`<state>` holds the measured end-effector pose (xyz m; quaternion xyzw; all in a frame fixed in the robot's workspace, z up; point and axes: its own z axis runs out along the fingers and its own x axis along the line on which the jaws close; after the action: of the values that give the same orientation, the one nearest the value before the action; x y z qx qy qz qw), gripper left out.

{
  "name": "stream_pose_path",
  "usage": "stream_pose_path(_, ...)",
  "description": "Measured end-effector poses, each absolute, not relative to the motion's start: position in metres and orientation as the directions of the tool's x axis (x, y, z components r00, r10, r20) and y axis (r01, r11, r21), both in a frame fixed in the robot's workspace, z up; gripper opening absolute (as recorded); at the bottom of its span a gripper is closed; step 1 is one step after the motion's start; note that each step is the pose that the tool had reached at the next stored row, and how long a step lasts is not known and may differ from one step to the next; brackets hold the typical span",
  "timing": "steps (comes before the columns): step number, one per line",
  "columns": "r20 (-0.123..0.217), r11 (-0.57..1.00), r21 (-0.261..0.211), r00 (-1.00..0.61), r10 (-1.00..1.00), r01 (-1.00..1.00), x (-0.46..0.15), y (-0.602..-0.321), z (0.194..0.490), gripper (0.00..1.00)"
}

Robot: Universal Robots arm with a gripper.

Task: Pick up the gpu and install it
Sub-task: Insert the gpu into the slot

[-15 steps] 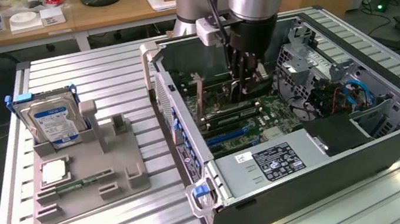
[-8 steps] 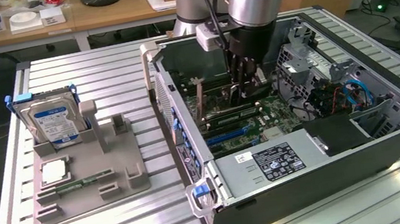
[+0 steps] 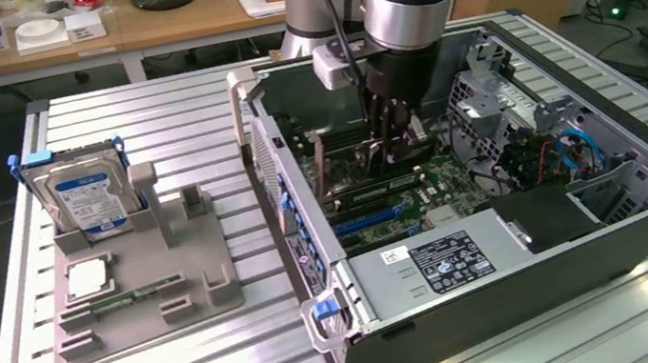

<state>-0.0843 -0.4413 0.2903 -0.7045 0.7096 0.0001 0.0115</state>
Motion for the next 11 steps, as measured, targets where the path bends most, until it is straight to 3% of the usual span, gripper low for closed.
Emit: stream_pose_path(11,-0.016,0.007,-0.012,-0.007,-1.0,-1.0,-0.085,-0.441,0.276,0.28)
